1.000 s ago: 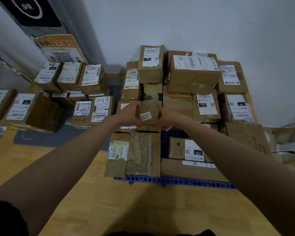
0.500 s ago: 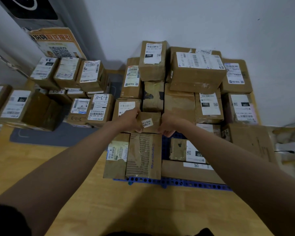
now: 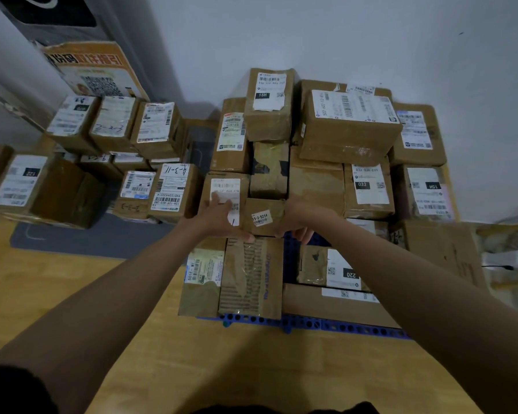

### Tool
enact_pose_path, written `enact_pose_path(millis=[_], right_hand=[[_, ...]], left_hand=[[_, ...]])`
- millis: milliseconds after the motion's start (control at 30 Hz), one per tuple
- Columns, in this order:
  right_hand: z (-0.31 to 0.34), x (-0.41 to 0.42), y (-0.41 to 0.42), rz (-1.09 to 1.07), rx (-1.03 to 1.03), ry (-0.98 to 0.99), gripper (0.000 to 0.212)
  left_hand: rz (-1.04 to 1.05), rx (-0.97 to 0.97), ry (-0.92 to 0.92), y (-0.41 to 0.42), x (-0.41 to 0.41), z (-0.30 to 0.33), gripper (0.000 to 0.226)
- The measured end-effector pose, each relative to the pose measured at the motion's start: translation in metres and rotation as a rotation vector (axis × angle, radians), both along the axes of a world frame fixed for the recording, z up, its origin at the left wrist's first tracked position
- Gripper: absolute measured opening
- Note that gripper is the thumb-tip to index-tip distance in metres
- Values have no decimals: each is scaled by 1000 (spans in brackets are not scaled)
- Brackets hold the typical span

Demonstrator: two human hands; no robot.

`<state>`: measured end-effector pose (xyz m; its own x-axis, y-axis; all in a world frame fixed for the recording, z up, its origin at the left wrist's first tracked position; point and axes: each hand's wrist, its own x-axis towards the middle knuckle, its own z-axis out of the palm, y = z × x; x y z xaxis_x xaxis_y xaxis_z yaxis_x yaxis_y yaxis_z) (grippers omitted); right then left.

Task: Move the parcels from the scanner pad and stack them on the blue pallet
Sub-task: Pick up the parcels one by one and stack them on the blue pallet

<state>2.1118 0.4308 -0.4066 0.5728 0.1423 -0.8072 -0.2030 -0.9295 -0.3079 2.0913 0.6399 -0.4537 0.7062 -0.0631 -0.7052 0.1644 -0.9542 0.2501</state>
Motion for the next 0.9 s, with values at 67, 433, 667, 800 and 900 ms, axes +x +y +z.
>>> enact_pose_path(millis=[67, 433, 667, 800, 900], right_hand=[[2, 0, 1, 3, -13, 6, 46], [36, -17, -5, 91, -65, -54, 47], [72, -45, -16, 259, -140, -288, 32], [85, -71, -2, 352, -154, -540, 17], [86, -94, 23, 372, -94, -600, 29]], left_hand=[[-20, -6, -7, 0, 0, -1, 139], [-120, 134, -27, -5, 1, 16, 119], [-189, 153, -128, -13, -17, 60, 99], [-176, 142, -153, -5, -41, 80, 85], [-195, 165, -157, 6, -64, 90, 72]])
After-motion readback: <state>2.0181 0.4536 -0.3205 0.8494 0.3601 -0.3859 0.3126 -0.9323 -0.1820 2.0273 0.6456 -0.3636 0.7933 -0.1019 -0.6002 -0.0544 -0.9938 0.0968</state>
